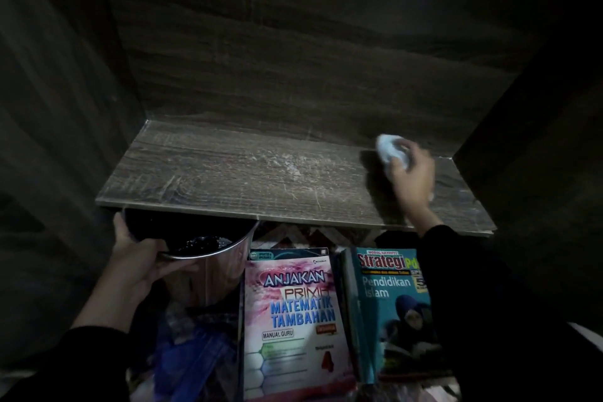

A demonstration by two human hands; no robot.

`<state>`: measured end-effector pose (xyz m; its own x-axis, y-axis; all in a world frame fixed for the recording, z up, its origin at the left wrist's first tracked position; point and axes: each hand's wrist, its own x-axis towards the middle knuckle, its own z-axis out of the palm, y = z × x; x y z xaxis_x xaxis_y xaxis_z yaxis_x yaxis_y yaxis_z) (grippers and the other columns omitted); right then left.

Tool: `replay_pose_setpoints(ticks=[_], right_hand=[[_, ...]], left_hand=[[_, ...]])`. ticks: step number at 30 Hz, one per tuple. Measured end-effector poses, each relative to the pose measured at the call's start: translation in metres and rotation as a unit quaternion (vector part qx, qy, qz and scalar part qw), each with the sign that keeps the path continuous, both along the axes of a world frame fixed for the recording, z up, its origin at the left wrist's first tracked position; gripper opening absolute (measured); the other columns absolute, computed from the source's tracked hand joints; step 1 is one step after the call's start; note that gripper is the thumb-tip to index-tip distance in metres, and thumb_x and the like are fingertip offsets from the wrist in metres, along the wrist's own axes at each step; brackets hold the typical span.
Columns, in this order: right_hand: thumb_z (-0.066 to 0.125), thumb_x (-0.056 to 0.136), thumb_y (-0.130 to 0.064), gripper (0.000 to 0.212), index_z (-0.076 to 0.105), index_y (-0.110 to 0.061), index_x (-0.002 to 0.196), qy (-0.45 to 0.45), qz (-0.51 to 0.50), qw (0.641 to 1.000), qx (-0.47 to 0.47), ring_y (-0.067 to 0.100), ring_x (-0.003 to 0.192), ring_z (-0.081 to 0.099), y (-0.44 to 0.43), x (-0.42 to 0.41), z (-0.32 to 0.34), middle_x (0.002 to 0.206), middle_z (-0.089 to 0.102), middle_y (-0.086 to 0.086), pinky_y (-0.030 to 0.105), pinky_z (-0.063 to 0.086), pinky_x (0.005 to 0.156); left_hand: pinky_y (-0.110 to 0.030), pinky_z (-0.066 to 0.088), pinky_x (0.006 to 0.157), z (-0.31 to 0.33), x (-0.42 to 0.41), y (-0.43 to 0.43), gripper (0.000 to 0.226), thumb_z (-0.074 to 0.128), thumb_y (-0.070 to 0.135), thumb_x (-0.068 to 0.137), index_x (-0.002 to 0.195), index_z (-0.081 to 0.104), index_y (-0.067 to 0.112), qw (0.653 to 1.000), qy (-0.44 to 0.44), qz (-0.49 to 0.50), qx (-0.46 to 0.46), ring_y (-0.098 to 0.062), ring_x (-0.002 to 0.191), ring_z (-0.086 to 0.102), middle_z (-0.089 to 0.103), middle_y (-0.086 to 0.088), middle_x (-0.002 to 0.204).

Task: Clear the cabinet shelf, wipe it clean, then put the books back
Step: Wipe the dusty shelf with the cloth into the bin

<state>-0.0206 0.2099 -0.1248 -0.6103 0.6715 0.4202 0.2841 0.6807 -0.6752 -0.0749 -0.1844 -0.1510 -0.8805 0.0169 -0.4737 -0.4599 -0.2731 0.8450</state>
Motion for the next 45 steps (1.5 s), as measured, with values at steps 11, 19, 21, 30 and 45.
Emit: replay_pose_setpoints(ticks=[11,19,21,30,45], right_hand=[[0.015,0.091,-0.048,0.071,0.028,-0.007,0.147,-0.301,-0.074,0.947,0.091,0.039,0.142,0.018,-0.049,0.008,-0.027,0.154,0.025,0.019,0.047,0.022,0.113],[0.018,0.102,-0.041,0.061,-0.003,-0.012,0.152,-0.359,0.101,0.922,0.109,0.041,0.145,-0.008,-0.218,-0.059,-0.024,0.159,-0.003,0.016,0.053,0.004,0.118],[0.025,0.102,-0.037,0.061,0.002,-0.012,0.153,-0.33,0.169,0.924,0.093,0.038,0.145,-0.006,-0.244,-0.067,-0.022,0.16,0.0,0.016,0.051,0.004,0.118],[0.057,0.084,0.003,0.036,0.065,-0.004,0.12,-0.02,0.258,0.95,-0.176,0.032,0.113,0.057,-0.191,-0.068,-0.005,0.122,0.064,0.016,0.034,0.042,0.1],[0.06,0.087,-0.02,0.054,0.041,-0.004,0.136,-0.332,-0.1,0.938,-0.021,0.039,0.131,0.037,0.103,0.047,-0.001,0.143,0.039,0.019,0.043,0.035,0.104]], left_hand=[[-0.045,0.052,0.036,0.0,0.002,0.0,0.073,0.025,-0.026,0.082,0.136,0.028,0.023,1.0,0.022,-0.006,-0.007,-0.033,0.064,0.06,0.036,-0.007,0.127],[-0.039,0.052,0.036,-0.001,0.002,0.0,0.08,0.026,-0.027,0.082,0.144,0.02,0.023,1.0,0.021,-0.004,-0.014,-0.03,0.076,0.054,0.037,-0.009,0.133],[-0.04,0.053,0.039,-0.002,0.002,0.0,0.081,0.027,-0.026,0.082,0.145,0.02,0.024,1.0,0.021,-0.001,-0.019,-0.029,0.077,0.054,0.036,-0.011,0.141],[-0.04,0.053,0.038,-0.004,0.0,0.0,0.08,0.025,-0.027,0.082,0.144,0.022,0.023,0.999,0.02,-0.002,-0.026,-0.036,0.093,0.051,0.03,-0.012,0.147],[-0.036,0.051,0.035,0.001,0.001,0.005,0.069,0.025,-0.028,0.081,0.117,0.032,0.03,0.999,0.021,-0.001,-0.026,-0.044,0.102,0.046,0.035,-0.004,0.127]])
